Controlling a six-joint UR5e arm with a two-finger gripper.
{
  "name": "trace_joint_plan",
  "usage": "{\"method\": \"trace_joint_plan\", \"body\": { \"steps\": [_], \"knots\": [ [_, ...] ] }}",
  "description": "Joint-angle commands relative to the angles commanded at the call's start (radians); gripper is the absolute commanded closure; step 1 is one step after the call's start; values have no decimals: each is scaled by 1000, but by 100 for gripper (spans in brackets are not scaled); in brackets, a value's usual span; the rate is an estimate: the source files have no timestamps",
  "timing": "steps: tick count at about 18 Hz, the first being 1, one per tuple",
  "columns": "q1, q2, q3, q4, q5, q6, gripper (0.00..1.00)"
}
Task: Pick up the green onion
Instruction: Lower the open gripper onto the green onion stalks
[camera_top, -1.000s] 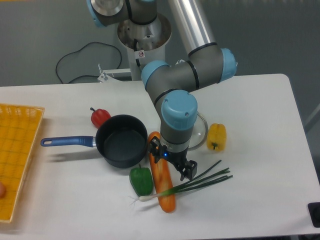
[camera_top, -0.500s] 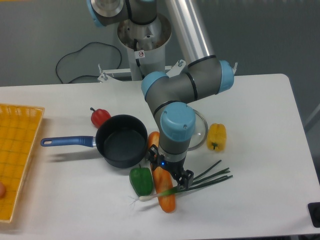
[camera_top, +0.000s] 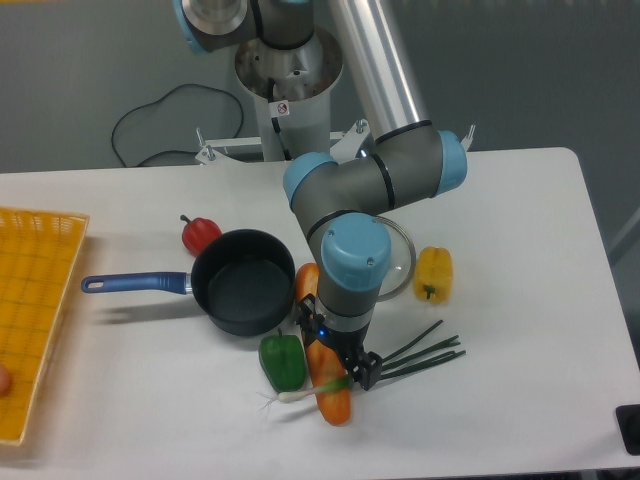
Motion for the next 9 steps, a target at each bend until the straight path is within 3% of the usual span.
{"method": "trace_joint_plan", "body": {
  "steps": [9],
  "knots": [
    [5,-8,6,3,-35,-8,0]
  ]
}}
